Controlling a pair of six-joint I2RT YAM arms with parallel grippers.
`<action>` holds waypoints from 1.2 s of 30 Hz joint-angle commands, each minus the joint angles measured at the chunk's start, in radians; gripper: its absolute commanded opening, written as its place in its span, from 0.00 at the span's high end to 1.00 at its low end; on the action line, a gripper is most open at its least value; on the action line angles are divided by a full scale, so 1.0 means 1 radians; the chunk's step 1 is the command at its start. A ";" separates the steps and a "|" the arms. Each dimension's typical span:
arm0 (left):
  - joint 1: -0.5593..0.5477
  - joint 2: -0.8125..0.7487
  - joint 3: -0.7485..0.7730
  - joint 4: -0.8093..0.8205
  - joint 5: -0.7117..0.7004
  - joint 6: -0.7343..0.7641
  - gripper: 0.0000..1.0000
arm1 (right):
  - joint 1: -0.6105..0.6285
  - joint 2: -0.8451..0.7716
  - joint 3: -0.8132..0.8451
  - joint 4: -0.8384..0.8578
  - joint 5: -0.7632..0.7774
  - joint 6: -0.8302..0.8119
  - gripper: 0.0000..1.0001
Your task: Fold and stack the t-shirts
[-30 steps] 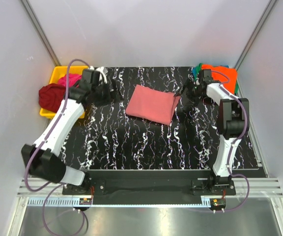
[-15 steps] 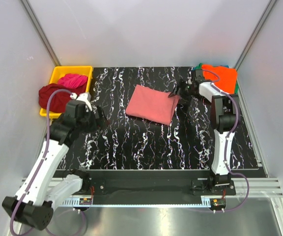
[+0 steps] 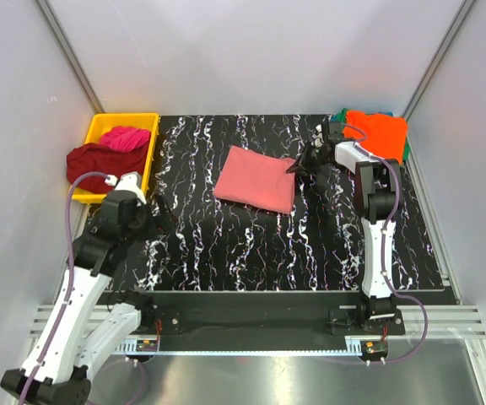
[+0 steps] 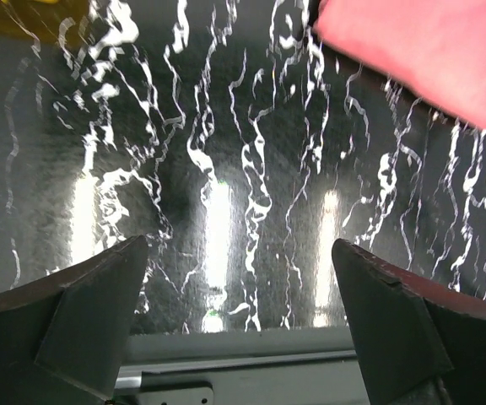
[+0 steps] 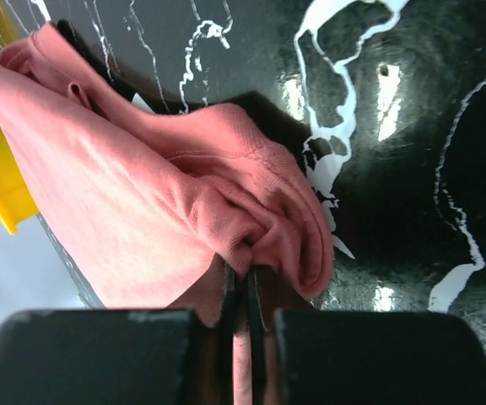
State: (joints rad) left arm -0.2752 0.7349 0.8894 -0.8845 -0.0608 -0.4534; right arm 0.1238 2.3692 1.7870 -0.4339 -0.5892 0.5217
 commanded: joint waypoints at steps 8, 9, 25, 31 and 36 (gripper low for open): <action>0.005 -0.078 -0.032 0.084 -0.060 0.001 0.01 | -0.033 -0.151 0.045 -0.023 0.000 -0.101 1.00; 0.007 -0.083 -0.033 0.085 -0.060 0.001 0.02 | -0.045 -0.163 0.055 -0.046 0.006 -0.118 1.00; 0.005 -0.095 -0.049 0.098 -0.066 -0.007 0.01 | -0.161 -0.147 0.675 -0.522 0.302 -0.517 1.00; 0.005 -0.072 -0.049 0.098 -0.056 -0.007 0.01 | -0.177 -0.151 0.857 -0.602 0.358 -0.601 1.00; 0.005 -0.063 -0.047 0.096 -0.051 -0.005 0.01 | -0.203 -0.163 0.920 -0.603 0.339 -0.618 1.00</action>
State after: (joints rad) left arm -0.2733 0.6693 0.8406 -0.8352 -0.1059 -0.4568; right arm -0.0620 2.2475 2.6404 -1.0245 -0.2520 -0.0494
